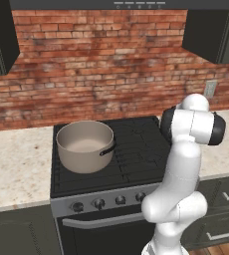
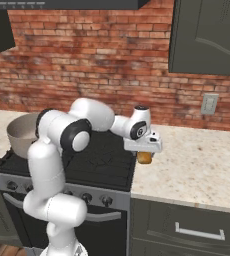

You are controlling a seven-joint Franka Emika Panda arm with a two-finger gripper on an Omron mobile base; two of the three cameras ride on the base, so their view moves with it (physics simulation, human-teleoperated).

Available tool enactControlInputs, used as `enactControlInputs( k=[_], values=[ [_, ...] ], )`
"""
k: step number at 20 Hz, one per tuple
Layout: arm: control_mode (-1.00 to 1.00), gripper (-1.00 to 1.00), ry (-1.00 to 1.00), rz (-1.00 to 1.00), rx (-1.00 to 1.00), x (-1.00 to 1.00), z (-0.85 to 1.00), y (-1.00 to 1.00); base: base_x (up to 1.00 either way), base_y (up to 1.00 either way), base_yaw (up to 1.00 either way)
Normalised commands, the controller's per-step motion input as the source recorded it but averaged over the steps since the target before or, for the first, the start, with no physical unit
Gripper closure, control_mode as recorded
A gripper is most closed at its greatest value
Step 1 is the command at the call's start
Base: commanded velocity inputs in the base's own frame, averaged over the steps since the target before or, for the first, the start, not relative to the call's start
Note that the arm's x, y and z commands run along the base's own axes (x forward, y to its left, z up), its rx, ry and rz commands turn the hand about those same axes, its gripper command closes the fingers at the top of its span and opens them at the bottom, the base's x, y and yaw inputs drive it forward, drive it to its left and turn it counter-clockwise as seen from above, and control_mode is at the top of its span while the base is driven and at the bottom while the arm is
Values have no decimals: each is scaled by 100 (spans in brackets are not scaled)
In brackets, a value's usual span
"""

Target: Turn on the burner for the pot on the stove. Wait thirty seconds for the pot to heat up. Then add the potato to the pot.

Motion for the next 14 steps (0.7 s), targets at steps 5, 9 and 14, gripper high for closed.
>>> enactControlInputs(
  k=[5, 9, 14],
  values=[
    [-100, 100, 12, 0, 0, 9, -45, -21, 0, 0, 0],
    [-100, 100, 9, 0, 0, 0, -53, -18, 0, 0, 0],
    [-100, 100, 4, 0, 2, -9, -48, -20, 0, 0, 0]
  ],
)
